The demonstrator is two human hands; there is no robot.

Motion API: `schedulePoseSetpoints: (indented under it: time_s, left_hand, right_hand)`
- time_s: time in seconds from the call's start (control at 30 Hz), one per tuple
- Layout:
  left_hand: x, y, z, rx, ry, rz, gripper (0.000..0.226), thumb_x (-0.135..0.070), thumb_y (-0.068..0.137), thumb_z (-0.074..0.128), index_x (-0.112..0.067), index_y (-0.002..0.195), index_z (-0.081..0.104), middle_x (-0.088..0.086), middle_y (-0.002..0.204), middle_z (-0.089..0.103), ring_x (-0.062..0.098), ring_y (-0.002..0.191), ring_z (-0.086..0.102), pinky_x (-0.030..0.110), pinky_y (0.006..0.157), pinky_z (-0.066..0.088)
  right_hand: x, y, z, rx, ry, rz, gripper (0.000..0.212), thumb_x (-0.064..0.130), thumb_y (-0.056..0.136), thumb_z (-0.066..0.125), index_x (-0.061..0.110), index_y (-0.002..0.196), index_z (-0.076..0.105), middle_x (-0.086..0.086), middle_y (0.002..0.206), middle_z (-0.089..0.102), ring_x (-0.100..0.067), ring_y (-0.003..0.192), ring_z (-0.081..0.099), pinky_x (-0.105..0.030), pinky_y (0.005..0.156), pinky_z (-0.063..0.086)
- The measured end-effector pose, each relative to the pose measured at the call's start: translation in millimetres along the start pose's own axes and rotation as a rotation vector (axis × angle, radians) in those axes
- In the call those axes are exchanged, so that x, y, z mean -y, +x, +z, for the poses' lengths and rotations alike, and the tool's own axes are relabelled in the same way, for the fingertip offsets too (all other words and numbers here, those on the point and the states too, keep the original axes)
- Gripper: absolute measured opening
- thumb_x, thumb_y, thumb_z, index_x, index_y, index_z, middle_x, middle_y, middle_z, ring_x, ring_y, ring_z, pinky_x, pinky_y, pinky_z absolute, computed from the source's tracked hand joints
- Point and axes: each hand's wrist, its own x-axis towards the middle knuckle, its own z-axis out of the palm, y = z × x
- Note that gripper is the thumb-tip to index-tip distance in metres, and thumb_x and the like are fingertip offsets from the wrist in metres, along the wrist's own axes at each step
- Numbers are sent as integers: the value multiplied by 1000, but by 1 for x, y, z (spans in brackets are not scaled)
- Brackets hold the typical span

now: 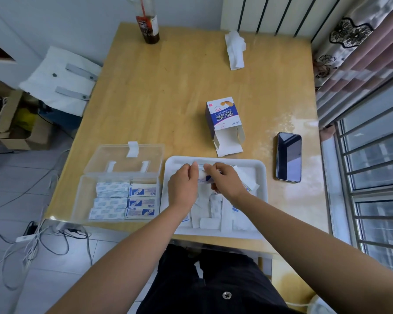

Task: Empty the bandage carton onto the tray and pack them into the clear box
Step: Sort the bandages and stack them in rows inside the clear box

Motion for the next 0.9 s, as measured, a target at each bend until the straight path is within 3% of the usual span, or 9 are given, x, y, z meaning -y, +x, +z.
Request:
schedulePoseSetpoints:
  time_s: [0.1, 0.2, 0.37, 0.43, 0.53, 0.63, 0.7, 0.8, 0.9]
  left_hand:
    - [0, -2, -4, -30, -87, -75, 45, -39, 101, 37, -14, 63, 35, 0, 55, 43, 21, 56, 50, 36, 55, 41]
    - [-2, -5, -10, -54, -145, -162, 39, -36, 101, 33, -14, 69, 38, 1, 58, 46, 25, 52, 55, 32, 54, 41]
    - [-10, -9, -21, 12, -278, -203, 30, -38, 101, 35, -10, 96, 45, 1, 68, 54, 20, 44, 52, 24, 42, 39]
    - [-12, -11, -27, 24, -296, -157, 33, -38, 100, 38, -6, 101, 43, 0, 70, 53, 21, 49, 53, 20, 37, 38]
    - [-12, -17, -34, 39, -157, 49, 33, -39, 98, 43, -7, 103, 37, -6, 72, 53, 24, 66, 64, 31, 52, 45]
    - [-1, -15, -40, 105, -102, 119, 37, -38, 92, 55, -17, 113, 33, -2, 80, 57, 20, 65, 59, 36, 59, 46]
    - [3, -12, -46, 150, -341, 0, 29, -30, 91, 60, -20, 110, 40, 0, 82, 55, 17, 64, 52, 27, 55, 43]
    - [0, -9, -55, 242, -875, -309, 16, -28, 93, 60, -19, 82, 54, 1, 61, 35, 13, 51, 34, 23, 48, 26]
    - [-5, -13, -58, 337, -870, -301, 10, -35, 89, 65, -27, 84, 65, -6, 56, 20, 10, 50, 20, 26, 50, 16]
  right_hand:
    - [4, -1, 13, -42, 31, -28, 35, 23, 94, 53, 16, 61, 44, 6, 55, 44, -13, 50, 38, -26, 53, 34]
    - [10, -7, 24, 8, 68, -80, 38, 28, 95, 53, 15, 61, 42, 7, 54, 42, -10, 48, 37, -24, 51, 35]
    - [12, -5, 23, -54, 6, -145, 35, 28, 94, 57, 13, 64, 48, 5, 56, 48, -10, 51, 43, -25, 56, 38]
    - [12, -1, 24, -119, -36, -150, 34, 27, 93, 58, 13, 64, 49, 3, 58, 49, -14, 54, 44, -26, 57, 39]
    - [13, 1, 30, -168, -78, -137, 33, 29, 93, 58, 11, 66, 51, -2, 59, 53, -16, 55, 45, -26, 57, 39]
    - [18, 2, 34, -156, 49, -53, 36, 27, 94, 59, 11, 63, 49, 0, 53, 49, -13, 47, 42, -24, 50, 34]
    - [23, 1, 35, -109, 147, 16, 40, 26, 94, 59, 10, 61, 45, -2, 52, 41, -13, 43, 35, -23, 44, 28]
    - [26, 1, 41, -68, 242, 88, 41, 24, 96, 57, 11, 61, 40, -3, 55, 32, -12, 39, 26, -21, 39, 23]
    - [29, 0, 49, -52, 302, 153, 40, 20, 96, 55, 14, 62, 34, -1, 56, 28, -11, 39, 23, -20, 37, 19]
